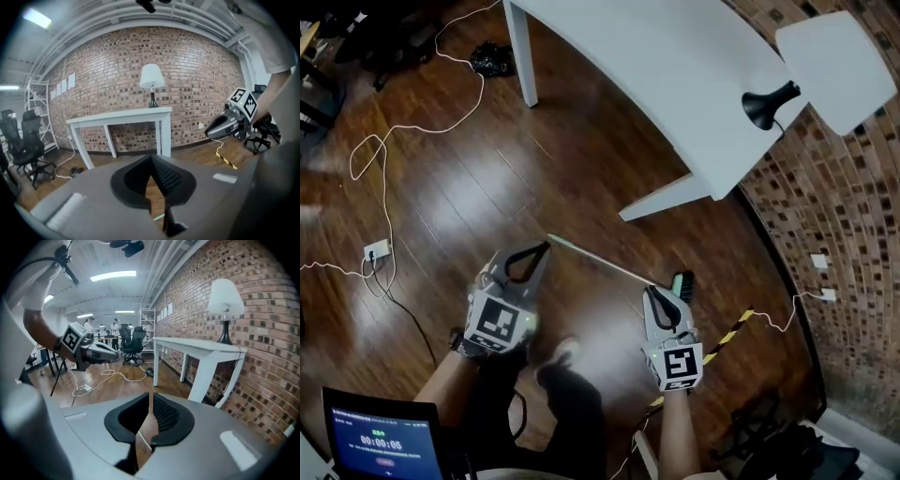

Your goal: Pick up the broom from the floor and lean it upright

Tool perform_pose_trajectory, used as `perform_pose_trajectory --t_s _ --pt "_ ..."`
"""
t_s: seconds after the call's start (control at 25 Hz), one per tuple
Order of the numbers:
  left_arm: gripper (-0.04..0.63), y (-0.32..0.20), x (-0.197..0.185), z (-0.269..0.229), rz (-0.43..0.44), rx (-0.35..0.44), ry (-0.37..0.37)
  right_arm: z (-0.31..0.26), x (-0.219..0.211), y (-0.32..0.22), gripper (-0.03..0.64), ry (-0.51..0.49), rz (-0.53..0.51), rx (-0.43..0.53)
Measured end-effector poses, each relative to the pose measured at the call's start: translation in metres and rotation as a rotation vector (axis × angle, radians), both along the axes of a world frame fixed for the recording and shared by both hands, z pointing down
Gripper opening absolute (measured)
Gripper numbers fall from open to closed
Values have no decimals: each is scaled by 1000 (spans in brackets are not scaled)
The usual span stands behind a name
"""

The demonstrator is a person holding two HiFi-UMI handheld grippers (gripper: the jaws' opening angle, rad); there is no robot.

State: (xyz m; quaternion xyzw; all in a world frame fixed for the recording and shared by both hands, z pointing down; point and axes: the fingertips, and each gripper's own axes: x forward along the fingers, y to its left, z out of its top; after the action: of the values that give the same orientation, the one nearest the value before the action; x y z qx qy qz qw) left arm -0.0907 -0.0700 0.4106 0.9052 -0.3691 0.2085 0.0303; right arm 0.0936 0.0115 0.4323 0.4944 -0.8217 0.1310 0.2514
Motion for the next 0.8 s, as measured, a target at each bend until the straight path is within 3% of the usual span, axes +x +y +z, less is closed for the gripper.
perform_pose_trajectory --t_s 0.12,0.28,0.44,0.56,0.68,0.8 --pt "1 -6 -18 60 -89 -52 49 71 -24 -10 42 -5 -62 -31" --pt "1 9 -26 157 -167 -102 60 172 -51 -15 44 7 -168 -81" --pt "2 28 -26 262 -225 -168 33 280 -55 -17 59 0 -242 -146" --pt "0 38 -26 331 -254 -190 62 367 -51 -17 64 30 -288 -214" --pt "1 32 -30 364 -296 -165 138 428 -44 -24 72 62 -297 -254" --pt "1 23 -24 402 -312 -184 154 477 -38 -30 82 120 -341 -286"
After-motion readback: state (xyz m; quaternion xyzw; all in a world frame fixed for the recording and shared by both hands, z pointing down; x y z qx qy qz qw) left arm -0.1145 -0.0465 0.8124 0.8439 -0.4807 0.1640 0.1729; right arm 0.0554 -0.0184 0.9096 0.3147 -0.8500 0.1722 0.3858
